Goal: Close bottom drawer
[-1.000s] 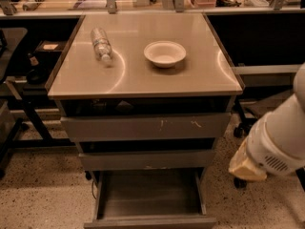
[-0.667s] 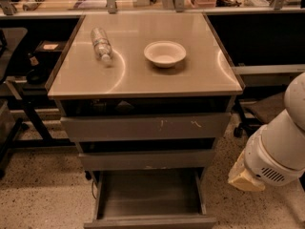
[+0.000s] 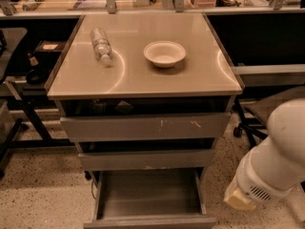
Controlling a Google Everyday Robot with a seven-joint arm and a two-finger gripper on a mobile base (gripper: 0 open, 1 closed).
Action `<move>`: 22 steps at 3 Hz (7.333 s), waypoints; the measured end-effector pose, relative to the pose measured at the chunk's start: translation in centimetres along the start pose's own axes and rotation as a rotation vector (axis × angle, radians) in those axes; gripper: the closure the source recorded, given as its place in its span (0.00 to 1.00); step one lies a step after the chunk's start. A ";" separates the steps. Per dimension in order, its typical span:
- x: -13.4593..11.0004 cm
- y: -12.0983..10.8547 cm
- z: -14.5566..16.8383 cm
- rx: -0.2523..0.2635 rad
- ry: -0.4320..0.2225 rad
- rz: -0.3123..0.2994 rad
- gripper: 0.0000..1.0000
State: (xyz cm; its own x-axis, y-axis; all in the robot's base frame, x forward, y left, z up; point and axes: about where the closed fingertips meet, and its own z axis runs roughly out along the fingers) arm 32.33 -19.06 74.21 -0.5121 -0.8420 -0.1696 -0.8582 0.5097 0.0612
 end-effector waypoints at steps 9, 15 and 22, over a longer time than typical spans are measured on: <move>4.4 0.8 38.1 -0.239 0.153 0.450 1.00; 6.2 -1.8 52.2 -0.242 0.121 0.617 1.00; 0.6 -12.6 55.8 -0.086 0.052 0.737 1.00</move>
Offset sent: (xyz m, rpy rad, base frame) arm -0.0306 0.0079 -0.2227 -0.0568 0.2415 -0.2357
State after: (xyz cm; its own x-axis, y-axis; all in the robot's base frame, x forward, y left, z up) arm 44.82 -16.08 18.42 -0.9552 -0.2958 -0.0085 -0.2904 0.9317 0.2183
